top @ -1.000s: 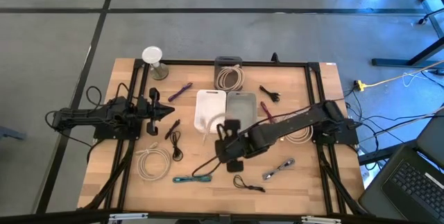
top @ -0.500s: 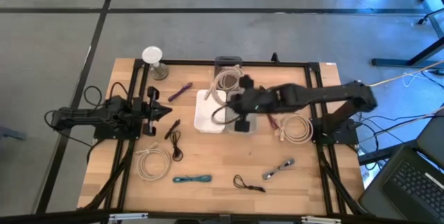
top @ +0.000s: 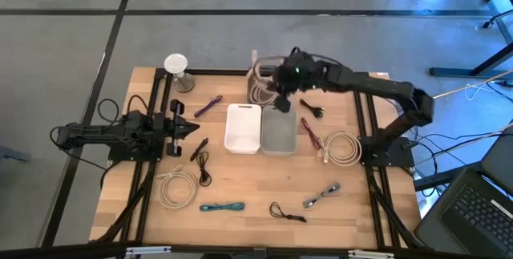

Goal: Pick & Place USB Port
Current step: Put the brown HDMI cable into the black bin

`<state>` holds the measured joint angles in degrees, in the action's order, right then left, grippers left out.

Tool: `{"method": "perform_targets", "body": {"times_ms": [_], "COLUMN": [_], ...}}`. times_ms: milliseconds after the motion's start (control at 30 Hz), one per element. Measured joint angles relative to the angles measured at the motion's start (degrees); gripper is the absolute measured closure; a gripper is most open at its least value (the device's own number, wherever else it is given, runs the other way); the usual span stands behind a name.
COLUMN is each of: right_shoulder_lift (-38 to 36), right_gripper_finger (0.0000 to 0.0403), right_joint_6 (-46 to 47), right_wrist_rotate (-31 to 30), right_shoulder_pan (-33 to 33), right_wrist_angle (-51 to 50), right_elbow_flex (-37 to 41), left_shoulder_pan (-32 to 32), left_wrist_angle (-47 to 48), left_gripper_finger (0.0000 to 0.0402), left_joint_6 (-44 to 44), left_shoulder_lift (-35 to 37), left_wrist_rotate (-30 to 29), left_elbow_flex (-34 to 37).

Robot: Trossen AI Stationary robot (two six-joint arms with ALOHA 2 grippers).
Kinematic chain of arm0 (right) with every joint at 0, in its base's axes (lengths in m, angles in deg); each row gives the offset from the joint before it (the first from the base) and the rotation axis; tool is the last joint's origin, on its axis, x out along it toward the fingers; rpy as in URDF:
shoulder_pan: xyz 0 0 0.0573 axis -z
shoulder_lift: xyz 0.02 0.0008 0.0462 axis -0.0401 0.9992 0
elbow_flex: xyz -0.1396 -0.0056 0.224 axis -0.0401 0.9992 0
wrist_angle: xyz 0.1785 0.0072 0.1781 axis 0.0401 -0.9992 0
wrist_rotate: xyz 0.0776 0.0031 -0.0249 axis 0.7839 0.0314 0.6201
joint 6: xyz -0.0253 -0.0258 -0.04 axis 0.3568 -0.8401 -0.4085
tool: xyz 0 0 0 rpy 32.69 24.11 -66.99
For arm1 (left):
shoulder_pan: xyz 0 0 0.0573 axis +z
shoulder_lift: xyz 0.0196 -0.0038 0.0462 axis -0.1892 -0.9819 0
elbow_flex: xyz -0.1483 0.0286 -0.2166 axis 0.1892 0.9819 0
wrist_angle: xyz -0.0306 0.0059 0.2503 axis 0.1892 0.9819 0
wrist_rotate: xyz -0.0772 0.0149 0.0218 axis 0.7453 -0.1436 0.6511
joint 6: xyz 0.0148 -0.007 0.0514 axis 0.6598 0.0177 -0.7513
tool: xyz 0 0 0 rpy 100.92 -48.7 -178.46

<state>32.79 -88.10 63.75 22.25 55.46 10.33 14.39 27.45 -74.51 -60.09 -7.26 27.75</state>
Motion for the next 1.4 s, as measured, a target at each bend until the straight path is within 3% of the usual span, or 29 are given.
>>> {"method": "perform_targets", "body": {"times_ms": [400,767,967,1200,1400], "right_shoulder_lift": [9.01,12.09,16.38,24.08,24.99], "right_gripper_finger": [0.0397,0.0397,0.0397,0.0397,0.0396], "right_joint_6": [-1.27,-1.22,-0.98,-0.99,-0.59], "right_wrist_rotate": [2.32,2.67,2.57,2.62,2.61], "right_shoulder_pan": [4.71,7.11,7.33,7.20,7.16], "right_wrist_angle": [-1.72,-2.68,-5.52,-16.54,-17.32], "right_elbow_flex": [-0.07,-0.58,-6.58,-14.99,-16.04], "left_shoulder_pan": [0.02,0.02,0.02,0.01,0.01], "left_wrist_angle": [0.05,0.09,-0.06,0.46,0.75], "left_gripper_finger": [0.0398,0.0398,0.0398,0.0398,0.0398], "left_joint_6": [0.00,-0.09,-0.46,-0.46,-0.46], "left_shoulder_lift": [-0.43,-0.43,-0.43,-0.43,-0.43], "left_wrist_rotate": [-1.84,-2.68,-2.78,-2.52,-2.48], "left_elbow_flex": [0.02,0.02,0.00,0.00,0.00]}}
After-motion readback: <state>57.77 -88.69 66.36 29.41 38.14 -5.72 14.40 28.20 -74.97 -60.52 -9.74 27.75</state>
